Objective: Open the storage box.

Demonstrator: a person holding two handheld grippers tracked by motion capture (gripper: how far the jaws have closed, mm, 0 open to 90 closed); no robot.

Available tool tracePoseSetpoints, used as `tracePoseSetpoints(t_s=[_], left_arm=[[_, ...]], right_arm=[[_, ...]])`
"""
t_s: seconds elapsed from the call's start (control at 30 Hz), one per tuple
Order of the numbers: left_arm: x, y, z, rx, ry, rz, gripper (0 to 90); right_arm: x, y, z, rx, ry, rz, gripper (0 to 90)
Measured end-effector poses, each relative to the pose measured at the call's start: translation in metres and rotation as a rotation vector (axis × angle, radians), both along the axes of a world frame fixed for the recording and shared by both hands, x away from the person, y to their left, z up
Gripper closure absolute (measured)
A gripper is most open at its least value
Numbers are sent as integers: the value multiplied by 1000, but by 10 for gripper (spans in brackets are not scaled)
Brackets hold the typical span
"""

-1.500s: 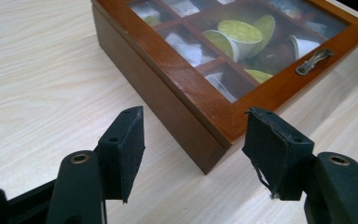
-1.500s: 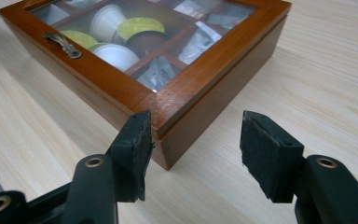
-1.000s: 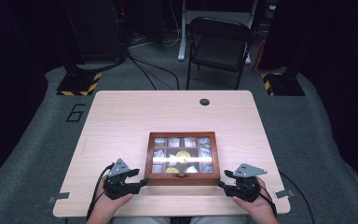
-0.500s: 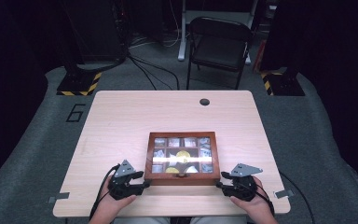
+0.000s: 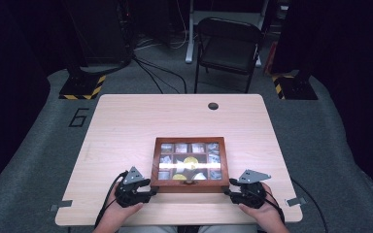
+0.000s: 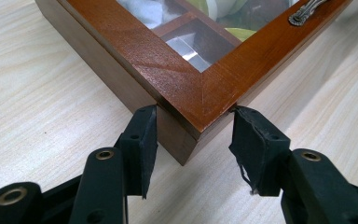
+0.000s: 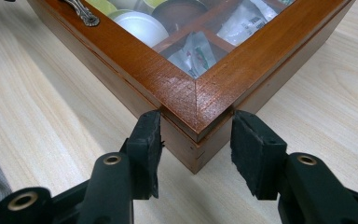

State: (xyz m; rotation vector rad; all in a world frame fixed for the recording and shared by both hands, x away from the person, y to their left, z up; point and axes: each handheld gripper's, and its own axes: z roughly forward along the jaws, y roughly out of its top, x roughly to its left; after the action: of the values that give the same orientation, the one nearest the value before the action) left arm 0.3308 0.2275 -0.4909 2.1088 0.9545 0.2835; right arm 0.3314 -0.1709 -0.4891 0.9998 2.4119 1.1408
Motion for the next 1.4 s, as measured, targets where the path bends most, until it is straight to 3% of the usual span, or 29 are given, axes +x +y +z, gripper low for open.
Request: tracePoseSetpoints(t_s=[0.33, 0.77, 0.9, 1.17, 1.4], left_arm=[[0, 0, 1, 3, -13, 2, 511], [-1, 0, 6, -26, -21, -9, 507], [-1, -2, 8, -62, -25, 12, 496], [-2, -2, 14, -84, -36, 41, 470], [0, -5, 29, -89, -86, 88, 408]], right_arm=[[-1, 1, 1, -5, -19, 8, 538], [-1, 0, 3, 12, -24, 0, 541], [-1, -1, 6, 31, -27, -8, 536], [-1, 0, 12, 50, -43, -32, 507], [1, 0, 27, 88, -69, -81, 453]])
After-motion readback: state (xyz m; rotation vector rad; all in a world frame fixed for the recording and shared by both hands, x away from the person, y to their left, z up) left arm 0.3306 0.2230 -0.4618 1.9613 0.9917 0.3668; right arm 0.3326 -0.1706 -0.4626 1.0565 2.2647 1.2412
